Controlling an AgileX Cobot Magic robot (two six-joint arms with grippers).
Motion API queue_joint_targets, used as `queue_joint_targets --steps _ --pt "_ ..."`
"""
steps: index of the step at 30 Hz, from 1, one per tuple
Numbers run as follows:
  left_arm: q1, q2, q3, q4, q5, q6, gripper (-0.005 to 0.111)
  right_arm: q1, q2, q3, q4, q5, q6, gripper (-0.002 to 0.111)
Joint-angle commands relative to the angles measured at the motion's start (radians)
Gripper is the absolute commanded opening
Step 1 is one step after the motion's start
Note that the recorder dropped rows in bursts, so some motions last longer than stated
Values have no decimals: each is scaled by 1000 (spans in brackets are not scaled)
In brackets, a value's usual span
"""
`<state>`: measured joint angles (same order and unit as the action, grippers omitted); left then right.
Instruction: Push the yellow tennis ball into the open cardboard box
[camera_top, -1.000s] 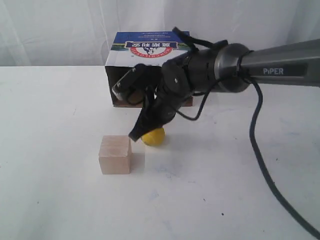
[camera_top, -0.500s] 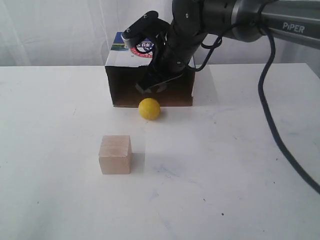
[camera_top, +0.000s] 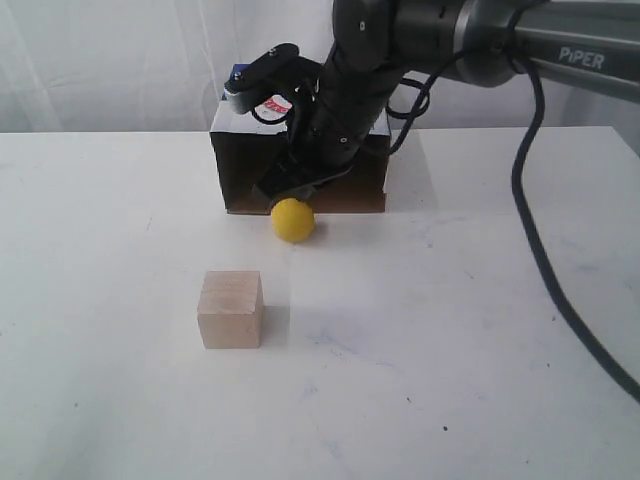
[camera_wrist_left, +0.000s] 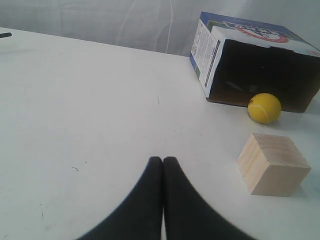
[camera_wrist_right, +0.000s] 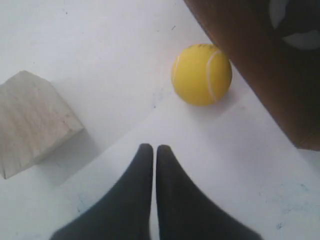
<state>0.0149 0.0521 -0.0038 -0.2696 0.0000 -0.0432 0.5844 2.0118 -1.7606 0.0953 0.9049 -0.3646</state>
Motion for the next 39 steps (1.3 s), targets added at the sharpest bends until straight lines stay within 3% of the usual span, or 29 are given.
queue_joint_targets --steps 1,17,22,39 --pt "-5 -5 4 -6 0 -3 0 -1 52 6 2 -51 -14 3" --pt "-5 -5 4 -4 0 -3 0 -1 172 6 115 -76 -60 3" --pt "-5 -5 4 -4 0 72 0 1 172 6 127 -94 -77 3" --pt "-5 -5 4 -4 0 104 0 1 164 2 61 -170 -83 3"
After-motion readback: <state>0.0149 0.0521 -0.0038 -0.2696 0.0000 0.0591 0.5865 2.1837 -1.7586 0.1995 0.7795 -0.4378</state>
